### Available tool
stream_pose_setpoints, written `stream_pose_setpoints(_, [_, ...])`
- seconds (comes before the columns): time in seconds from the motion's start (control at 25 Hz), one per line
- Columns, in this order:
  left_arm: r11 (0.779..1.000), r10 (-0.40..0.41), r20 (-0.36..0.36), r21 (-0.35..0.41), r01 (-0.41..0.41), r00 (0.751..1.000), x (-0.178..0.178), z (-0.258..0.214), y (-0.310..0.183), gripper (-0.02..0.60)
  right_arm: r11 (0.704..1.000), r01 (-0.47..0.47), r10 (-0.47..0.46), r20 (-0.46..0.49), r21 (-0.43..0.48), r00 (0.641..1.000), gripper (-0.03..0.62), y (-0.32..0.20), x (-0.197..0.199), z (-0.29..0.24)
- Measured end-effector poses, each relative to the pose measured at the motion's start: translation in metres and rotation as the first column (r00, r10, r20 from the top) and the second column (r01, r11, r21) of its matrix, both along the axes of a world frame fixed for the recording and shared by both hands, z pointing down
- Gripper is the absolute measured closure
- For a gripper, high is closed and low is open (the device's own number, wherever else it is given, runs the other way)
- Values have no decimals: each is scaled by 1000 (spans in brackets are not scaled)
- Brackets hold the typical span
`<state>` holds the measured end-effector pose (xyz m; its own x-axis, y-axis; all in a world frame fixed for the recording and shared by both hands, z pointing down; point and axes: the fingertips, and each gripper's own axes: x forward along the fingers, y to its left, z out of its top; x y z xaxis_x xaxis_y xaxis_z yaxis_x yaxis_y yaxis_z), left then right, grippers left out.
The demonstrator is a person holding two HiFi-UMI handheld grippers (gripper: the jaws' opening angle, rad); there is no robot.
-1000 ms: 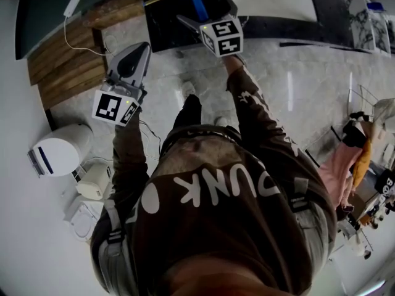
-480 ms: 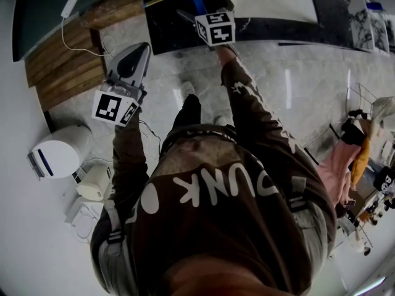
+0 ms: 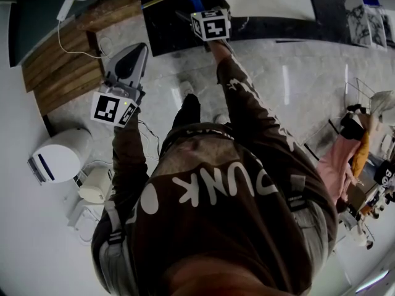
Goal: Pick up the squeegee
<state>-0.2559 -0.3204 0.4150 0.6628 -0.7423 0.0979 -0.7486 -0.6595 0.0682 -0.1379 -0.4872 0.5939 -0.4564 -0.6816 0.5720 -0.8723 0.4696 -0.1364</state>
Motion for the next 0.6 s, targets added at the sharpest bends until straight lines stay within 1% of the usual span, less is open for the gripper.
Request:
stream_pose_setpoints(0.28, [1000, 8, -7, 2, -8, 1000, -1, 2, 0, 580, 998, -26, 26, -14, -62, 1000, 1, -2, 0, 3])
stream_pose_setpoints(0.44, [1000, 13, -1, 10, -13, 1000, 0, -1, 0, 580, 996, -34, 30, -46, -88, 999, 36, 0, 2, 7])
stream_pose_setpoints(0.6, [1000, 18, 30, 15, -19, 999, 3, 0, 0, 580, 993, -32, 23, -78, -116, 997, 66, 2, 2, 12])
